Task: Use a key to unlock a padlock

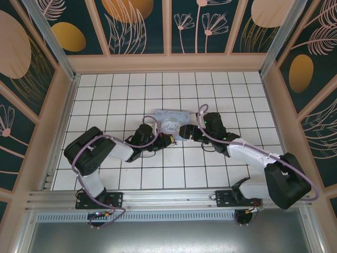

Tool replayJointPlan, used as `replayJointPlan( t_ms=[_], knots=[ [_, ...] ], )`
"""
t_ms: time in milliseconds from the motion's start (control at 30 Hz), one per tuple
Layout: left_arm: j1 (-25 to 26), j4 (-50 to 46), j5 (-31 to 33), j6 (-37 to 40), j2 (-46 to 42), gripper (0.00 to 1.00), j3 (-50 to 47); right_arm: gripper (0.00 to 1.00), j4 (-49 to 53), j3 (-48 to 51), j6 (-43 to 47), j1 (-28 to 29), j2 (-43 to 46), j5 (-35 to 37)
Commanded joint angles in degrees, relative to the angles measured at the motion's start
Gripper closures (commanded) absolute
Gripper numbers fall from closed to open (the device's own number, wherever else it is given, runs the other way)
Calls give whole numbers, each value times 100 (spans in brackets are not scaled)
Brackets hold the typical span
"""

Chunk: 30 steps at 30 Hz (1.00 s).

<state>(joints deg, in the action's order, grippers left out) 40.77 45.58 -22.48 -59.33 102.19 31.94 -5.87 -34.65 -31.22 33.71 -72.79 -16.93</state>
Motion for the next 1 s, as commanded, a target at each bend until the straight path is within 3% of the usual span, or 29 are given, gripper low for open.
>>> replayJointPlan(
  t_ms=[0,367,633,967],
  knots=[
    [-62,-111,-128,80,-7,100,135,29,406,-318,704,303,-58,1008],
    [-79,137,-407,-465,47,100,240,42,492,-441,1460,1252,-833,2149],
    [-84,-66,-520,-547,-94,100,359,49,310,-376,1534,1417,-1046,2227],
    [-95,-366,-548,-422,19,100,624,48,531,-191,1122,1639,-19,2361]
  ],
)
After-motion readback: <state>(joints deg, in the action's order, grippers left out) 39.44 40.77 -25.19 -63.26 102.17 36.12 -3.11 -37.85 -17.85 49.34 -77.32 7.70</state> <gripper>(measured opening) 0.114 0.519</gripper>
